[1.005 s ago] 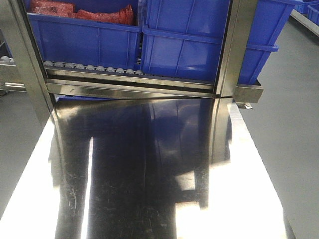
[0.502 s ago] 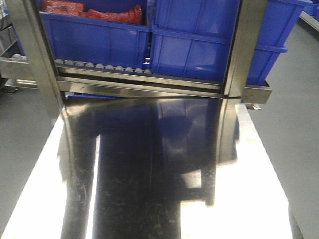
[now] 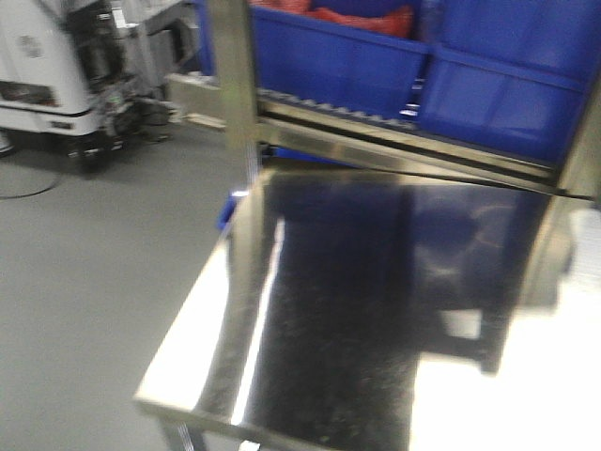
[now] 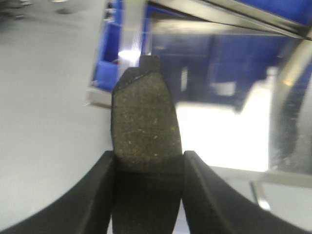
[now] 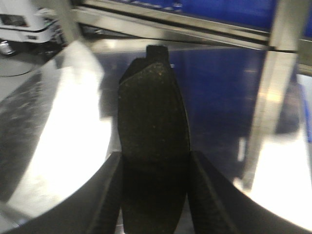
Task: Move and align brake pads A on conveyor
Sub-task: 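Drive the base back from the steel table and turn away, then drive the base along the yellow floor line past the cones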
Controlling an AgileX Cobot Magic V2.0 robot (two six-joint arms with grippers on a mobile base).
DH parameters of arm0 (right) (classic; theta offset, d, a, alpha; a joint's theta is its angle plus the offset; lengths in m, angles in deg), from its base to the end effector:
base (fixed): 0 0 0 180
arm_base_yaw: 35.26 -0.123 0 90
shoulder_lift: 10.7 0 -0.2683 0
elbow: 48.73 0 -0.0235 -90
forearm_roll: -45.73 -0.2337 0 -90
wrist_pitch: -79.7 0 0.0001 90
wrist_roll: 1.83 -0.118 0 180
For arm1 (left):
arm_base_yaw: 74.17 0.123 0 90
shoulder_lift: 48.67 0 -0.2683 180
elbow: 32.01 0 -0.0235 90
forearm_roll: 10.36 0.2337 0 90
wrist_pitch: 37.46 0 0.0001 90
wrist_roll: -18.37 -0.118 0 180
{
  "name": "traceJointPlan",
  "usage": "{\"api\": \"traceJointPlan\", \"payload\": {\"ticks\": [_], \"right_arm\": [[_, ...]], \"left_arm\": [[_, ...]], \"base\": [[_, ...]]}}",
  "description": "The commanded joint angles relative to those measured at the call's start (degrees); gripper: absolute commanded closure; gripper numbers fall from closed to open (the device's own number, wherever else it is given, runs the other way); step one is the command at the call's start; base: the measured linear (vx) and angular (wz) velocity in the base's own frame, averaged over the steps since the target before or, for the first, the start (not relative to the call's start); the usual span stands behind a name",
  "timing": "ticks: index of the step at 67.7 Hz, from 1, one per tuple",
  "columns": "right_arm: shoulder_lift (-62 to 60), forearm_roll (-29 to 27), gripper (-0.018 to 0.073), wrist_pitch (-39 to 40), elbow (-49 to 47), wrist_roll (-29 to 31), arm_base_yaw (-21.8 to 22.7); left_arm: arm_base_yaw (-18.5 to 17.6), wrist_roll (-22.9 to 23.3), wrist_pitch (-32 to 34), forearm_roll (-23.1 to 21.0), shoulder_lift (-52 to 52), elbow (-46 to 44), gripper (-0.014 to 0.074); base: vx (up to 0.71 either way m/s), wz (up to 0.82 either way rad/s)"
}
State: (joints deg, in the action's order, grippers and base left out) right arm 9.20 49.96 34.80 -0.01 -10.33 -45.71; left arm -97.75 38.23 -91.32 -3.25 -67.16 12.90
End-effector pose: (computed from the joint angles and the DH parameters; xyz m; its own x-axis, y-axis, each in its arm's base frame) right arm 0.0649 0.0057 0.2744 -0.4023 0.0232 -0.9152 -0.0960 0.9931 0.0673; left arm 0.0492 -0.0086 0.2803 -0.4867 -0.0805 -0.8699 0.1922 0.9615 -0.1965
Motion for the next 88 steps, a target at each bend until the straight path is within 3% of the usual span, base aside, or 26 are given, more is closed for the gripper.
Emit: {"api": "traceJointPlan", "payload": {"ticks": [1,88], "right_arm": [[0.6,0.6,0.0564,5.0,-1.6,0.5,0.3],[0.6,0.5,0.0564,5.0,-1.6,0.5,0.3]], "left_arm": [[-0.3,0.1,4.7,0.3,-0.8,-1.5,0.0603],[-0.3,0.1,3.6,0.3,-0.8,-1.5,0.0603]], "base": [[-0.19,0.76],[-0.15,0.75]]}}
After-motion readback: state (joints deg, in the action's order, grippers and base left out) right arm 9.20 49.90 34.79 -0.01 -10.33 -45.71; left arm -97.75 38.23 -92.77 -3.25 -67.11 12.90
